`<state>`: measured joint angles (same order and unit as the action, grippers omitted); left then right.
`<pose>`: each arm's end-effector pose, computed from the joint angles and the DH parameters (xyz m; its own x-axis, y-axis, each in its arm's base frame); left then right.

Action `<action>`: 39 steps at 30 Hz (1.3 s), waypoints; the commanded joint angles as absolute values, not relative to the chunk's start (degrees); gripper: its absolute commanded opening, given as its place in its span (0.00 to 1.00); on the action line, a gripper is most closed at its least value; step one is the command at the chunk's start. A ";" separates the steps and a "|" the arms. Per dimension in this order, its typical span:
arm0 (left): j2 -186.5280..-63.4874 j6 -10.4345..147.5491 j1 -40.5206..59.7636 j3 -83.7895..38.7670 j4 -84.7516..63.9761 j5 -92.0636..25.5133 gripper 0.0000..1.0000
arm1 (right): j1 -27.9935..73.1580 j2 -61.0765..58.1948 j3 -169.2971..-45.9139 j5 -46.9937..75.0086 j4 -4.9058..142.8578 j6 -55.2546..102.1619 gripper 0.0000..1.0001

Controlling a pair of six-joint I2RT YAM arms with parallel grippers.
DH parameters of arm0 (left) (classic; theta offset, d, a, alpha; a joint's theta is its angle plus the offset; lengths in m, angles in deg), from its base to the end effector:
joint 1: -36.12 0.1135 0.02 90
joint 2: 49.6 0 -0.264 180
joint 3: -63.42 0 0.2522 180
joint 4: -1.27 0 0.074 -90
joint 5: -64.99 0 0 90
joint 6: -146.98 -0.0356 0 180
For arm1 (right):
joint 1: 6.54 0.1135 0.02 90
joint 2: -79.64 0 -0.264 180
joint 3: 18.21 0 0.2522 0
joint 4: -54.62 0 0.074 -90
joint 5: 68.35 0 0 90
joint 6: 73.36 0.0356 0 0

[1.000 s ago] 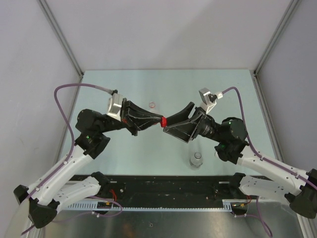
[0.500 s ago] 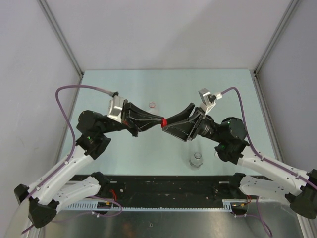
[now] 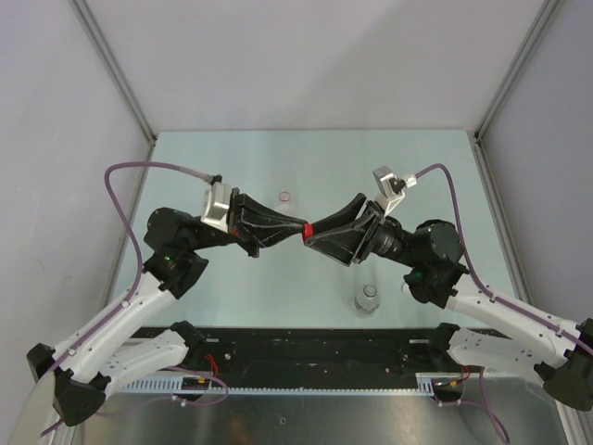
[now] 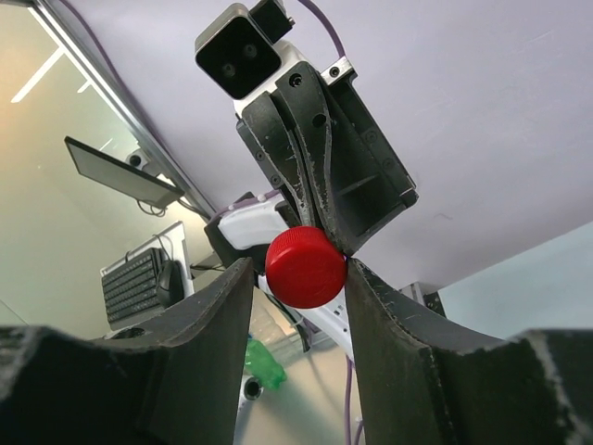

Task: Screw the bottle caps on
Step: Pick up the bottle cap from the center of the board, then pick up the plastic bottle at the center of the board.

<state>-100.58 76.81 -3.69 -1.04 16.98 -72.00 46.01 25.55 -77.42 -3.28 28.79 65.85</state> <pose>0.1253 -0.1383 0.4253 0.0379 -0.3328 -0.9422 0.9992 0.0025 0.0393 0.1143 0.1739 0.4045 -0.5072 0.4669 -0.7244 -0.8507 -0.1364 0.5077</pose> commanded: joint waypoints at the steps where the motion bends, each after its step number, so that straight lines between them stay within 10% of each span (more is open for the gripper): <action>1: -100.41 74.75 -3.96 -0.26 17.48 -73.19 0.00 | 45.97 27.10 -79.96 -4.32 26.19 65.26 0.50; 16: -100.36 72.78 -3.89 0.27 17.56 -76.03 0.00 | 44.17 26.68 -79.96 -4.60 25.75 66.66 0.38; 17: -100.21 72.66 -3.92 0.36 17.52 -75.35 0.03 | 43.91 26.79 -79.91 -4.39 26.23 66.61 0.37; 20: -98.35 71.59 -3.87 1.68 17.23 -70.70 0.74 | 42.42 27.57 -79.95 -2.98 29.79 65.69 0.36; 22: -96.00 69.53 -3.80 3.01 15.90 -66.45 0.93 | 41.07 28.90 -79.96 -1.12 34.17 64.08 0.36; 39: -108.66 63.33 -3.77 19.99 13.57 -8.58 1.00 | 33.54 38.12 -83.11 15.65 63.86 46.51 0.36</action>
